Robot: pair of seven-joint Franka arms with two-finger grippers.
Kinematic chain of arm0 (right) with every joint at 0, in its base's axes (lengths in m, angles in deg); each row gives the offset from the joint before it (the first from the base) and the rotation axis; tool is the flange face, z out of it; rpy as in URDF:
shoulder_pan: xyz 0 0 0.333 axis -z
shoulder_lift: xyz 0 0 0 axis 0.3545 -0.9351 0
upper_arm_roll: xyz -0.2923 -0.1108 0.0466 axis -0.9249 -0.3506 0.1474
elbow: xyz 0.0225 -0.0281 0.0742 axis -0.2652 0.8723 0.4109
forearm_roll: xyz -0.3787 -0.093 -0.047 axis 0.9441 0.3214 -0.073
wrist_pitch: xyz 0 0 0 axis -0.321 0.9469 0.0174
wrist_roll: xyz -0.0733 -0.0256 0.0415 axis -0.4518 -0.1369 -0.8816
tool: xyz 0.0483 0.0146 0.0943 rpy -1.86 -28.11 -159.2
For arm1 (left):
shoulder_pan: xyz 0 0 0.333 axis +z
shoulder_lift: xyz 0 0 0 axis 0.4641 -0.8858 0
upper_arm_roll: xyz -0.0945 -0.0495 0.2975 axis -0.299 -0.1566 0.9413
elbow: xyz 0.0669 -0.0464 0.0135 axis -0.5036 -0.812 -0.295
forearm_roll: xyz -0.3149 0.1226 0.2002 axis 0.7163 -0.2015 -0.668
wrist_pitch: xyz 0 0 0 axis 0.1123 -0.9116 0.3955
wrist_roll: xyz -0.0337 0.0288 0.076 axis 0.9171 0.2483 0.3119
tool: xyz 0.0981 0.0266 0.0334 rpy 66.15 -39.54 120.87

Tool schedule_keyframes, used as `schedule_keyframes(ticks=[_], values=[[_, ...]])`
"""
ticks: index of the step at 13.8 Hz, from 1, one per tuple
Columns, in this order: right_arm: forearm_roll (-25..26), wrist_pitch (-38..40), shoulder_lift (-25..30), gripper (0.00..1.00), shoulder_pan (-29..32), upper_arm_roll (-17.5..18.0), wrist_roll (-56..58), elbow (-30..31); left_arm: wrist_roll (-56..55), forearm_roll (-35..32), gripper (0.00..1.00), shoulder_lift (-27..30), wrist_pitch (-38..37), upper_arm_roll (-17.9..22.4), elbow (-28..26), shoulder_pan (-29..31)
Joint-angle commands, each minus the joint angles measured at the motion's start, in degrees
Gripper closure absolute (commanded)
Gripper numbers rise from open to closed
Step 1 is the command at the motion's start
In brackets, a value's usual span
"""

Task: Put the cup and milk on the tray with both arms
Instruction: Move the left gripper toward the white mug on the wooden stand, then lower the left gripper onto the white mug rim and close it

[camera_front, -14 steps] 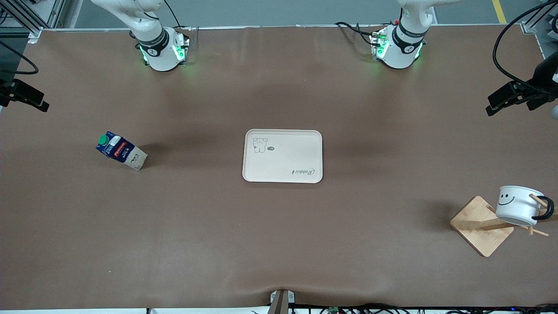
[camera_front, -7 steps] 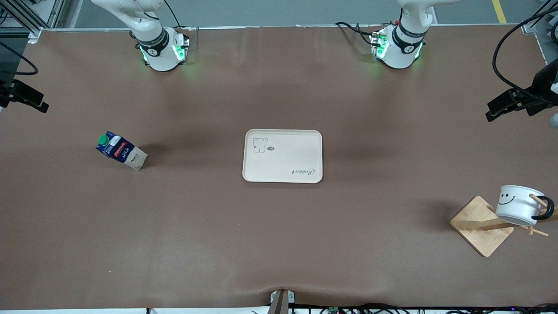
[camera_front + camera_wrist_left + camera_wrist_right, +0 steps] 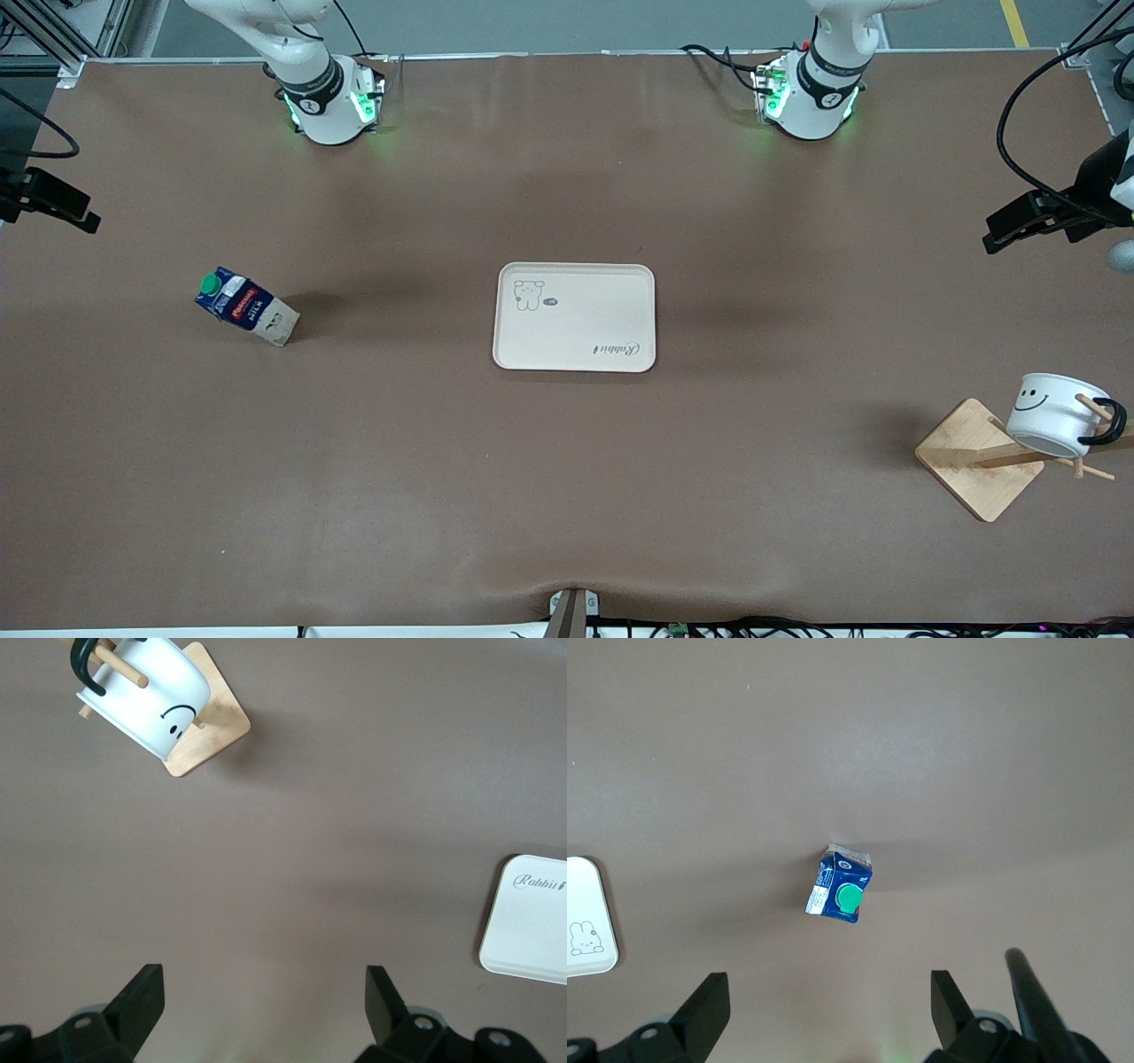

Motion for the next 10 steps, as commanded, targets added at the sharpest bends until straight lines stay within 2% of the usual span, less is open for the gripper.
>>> schedule_keyframes(ticks=[1, 6, 10], values=[[0.6, 0.3, -0.7, 0.00, 0.2, 0.2, -0.8, -1.5, 1.1, -1.0, 0.00, -0.7, -0.1, 0.3, 1.3, 1.8], [0.6, 0.4, -1.4, 0.00, 0.2, 0.2, -0.9, -2.4, 0.9, -2.3, 0.00, -0.2, 13.9, 0.2, -5.2, 6.3], [0.6, 0.4, -1.6, 0.00, 0.4, 0.2, -0.9, -2.5, -0.2, -1.1, 0.00, 1.6, 36.1, 0.0, -20.3, 10.8]])
